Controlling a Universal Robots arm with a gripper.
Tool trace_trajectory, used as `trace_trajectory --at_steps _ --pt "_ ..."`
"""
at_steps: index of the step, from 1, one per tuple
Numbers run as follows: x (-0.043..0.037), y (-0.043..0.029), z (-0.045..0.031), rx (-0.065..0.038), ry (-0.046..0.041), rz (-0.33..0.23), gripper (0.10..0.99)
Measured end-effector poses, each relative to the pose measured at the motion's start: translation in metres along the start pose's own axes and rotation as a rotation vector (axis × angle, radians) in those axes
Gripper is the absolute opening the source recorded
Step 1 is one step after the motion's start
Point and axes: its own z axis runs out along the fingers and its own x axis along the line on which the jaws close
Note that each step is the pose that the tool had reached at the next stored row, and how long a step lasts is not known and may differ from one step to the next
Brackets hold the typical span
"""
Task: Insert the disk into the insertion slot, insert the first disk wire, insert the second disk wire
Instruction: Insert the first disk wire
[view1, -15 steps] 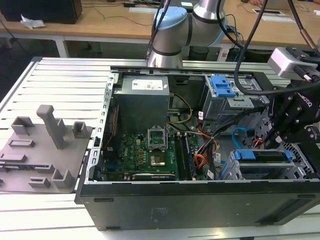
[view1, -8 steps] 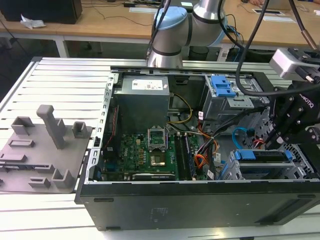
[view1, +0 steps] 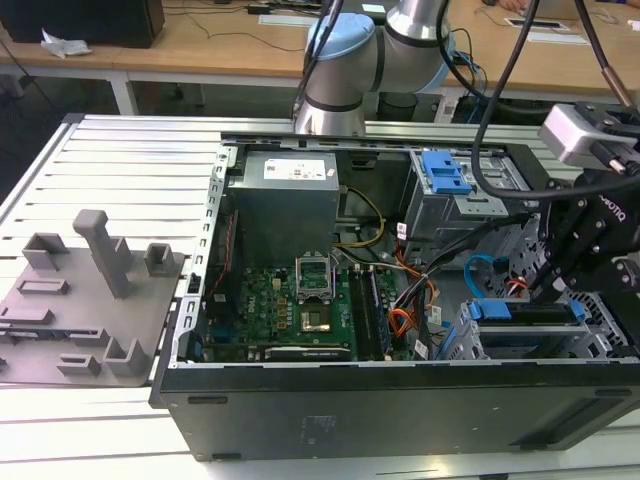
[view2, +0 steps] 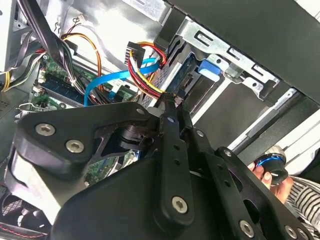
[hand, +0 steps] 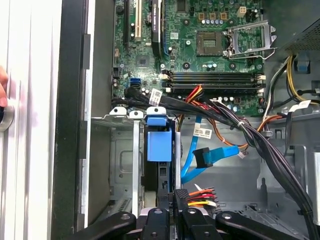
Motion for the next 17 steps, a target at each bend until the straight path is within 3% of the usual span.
trace_trajectory --at_steps 2,17 --pt "0.0000 -0.0040 0.0005 0.000 0.0000 0.000 0.165" --pt "0.0035 -0.0093 0.0067 0.000 0.0006 0.000 0.165"
